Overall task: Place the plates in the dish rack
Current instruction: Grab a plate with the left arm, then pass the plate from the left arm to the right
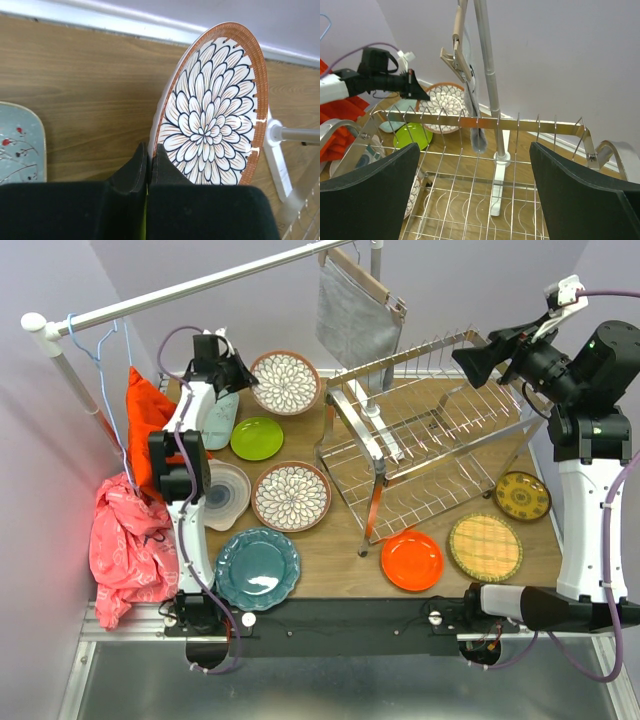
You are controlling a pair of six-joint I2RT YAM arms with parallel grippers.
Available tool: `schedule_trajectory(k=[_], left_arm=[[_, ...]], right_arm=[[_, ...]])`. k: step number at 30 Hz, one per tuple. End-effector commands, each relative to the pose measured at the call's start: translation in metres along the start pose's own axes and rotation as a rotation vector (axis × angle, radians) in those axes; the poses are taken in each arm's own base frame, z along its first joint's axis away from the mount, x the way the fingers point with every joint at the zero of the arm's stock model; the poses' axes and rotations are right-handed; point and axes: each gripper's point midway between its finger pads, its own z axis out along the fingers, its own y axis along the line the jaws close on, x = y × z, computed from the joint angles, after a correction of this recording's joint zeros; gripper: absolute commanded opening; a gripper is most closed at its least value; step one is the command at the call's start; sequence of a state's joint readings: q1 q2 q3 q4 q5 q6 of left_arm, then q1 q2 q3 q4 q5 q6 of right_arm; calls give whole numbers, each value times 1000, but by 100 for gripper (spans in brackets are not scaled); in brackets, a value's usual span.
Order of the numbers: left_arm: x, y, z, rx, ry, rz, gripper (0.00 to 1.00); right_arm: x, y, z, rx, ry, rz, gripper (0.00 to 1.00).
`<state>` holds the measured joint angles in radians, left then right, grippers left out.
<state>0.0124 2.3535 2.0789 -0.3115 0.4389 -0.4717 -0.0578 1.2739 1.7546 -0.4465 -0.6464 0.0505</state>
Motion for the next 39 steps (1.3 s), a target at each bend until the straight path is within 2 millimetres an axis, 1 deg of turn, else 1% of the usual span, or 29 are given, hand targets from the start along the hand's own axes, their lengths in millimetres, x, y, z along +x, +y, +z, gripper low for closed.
schedule_trajectory(k=[1, 6, 8, 13, 15, 16, 17, 18, 19, 20, 21, 26, 27, 28, 30, 31, 32, 35, 37, 39], left_arm=[[-77, -76, -70, 142, -200, 81, 0], [-77, -90, -92, 151, -213, 92, 0], [-77, -94, -97, 157, -216, 95, 0], [-76, -111, -117, 170, -232, 104, 0], [-74, -112, -122, 163, -234, 97, 0], [-77, -116, -130, 165, -249, 101, 0], [-77, -115, -132, 154, -253, 99, 0], [-77, -117, -139, 150, -262, 100, 0], [-68, -131, -138, 168, -248, 109, 0], [-66, -136, -139, 165, -254, 112, 0], [-64, -139, -146, 161, -259, 112, 0], [-56, -146, -159, 121, -286, 107, 0], [-55, -153, -166, 124, -298, 114, 0], [-51, -152, -167, 116, -295, 111, 0], [-51, -152, -172, 95, -312, 107, 0], [-48, -154, -177, 91, -317, 108, 0], [-49, -153, -182, 78, -332, 105, 0], [-46, -153, -194, 63, -351, 105, 0], [-44, -155, -203, 69, -358, 106, 0], [-38, -159, -206, 83, -349, 109, 0]], right_arm=[[3, 8, -4, -29, 8, -6, 100], [5, 9, -5, -29, 10, -7, 100], [5, 9, -5, -28, 10, -8, 100], [6, 10, -6, -34, 11, -7, 100], [6, 11, -7, -34, 10, -8, 100], [6, 11, -6, -35, 10, -8, 100], [6, 11, -7, -35, 10, -8, 100], [6, 11, -7, -35, 10, -8, 100], [6, 11, -7, -35, 10, -8, 100], [6, 12, -8, -35, 10, -8, 100], [6, 12, -8, -37, 10, -8, 100], [6, 13, -9, -37, 9, -9, 100], [6, 13, -9, -37, 10, -8, 100], [7, 12, -9, -35, 11, -7, 100], [8, 13, -9, -37, 13, -6, 100], [8, 13, -9, -41, 14, -5, 100], [7, 14, -10, -40, 12, -7, 100], [8, 15, -10, -46, 13, -6, 100], [8, 16, -10, -49, 13, -6, 100], [9, 16, -10, -52, 15, -4, 100]])
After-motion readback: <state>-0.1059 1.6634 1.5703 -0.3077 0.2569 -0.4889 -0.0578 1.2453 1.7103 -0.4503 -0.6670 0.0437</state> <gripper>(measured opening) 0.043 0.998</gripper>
